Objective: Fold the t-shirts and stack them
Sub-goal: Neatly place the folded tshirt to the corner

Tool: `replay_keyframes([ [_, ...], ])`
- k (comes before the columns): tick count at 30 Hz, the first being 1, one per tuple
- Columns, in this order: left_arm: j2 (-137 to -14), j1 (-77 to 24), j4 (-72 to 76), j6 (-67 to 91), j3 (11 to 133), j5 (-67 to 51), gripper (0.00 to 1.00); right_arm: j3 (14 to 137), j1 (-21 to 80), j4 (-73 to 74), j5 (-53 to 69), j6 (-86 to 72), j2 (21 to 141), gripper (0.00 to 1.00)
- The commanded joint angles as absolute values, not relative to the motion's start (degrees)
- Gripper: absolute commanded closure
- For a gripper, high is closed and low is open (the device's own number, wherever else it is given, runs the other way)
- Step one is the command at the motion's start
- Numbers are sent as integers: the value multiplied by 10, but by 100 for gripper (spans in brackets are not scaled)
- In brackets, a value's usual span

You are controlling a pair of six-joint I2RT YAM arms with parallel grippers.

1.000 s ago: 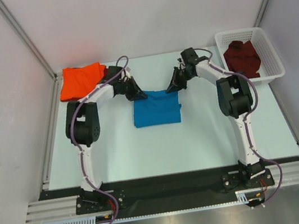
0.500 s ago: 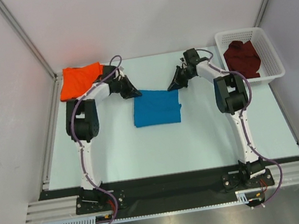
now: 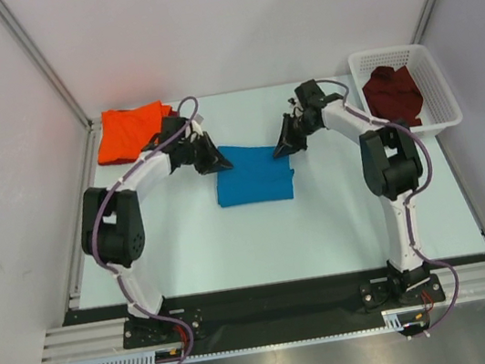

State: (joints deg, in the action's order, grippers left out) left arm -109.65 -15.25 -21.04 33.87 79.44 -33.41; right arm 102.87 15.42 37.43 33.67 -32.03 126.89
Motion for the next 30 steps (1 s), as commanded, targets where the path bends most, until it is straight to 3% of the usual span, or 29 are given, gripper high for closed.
replay_keyframes([
  [1,-1048,-163,-178,329,730,-350,95,956,182,341,371,-321,1198,94],
  [15,-1115,-150,-168,302,676,-352,96,779,179,234,438,-335,1199,98],
  [20,-1081,-131,-142,303,586,-331,96,714,170,218,432,-314,1180,98],
  [30,-1022,-126,-182,268,595,-341,93,726,160,251,425,-301,1137,98],
])
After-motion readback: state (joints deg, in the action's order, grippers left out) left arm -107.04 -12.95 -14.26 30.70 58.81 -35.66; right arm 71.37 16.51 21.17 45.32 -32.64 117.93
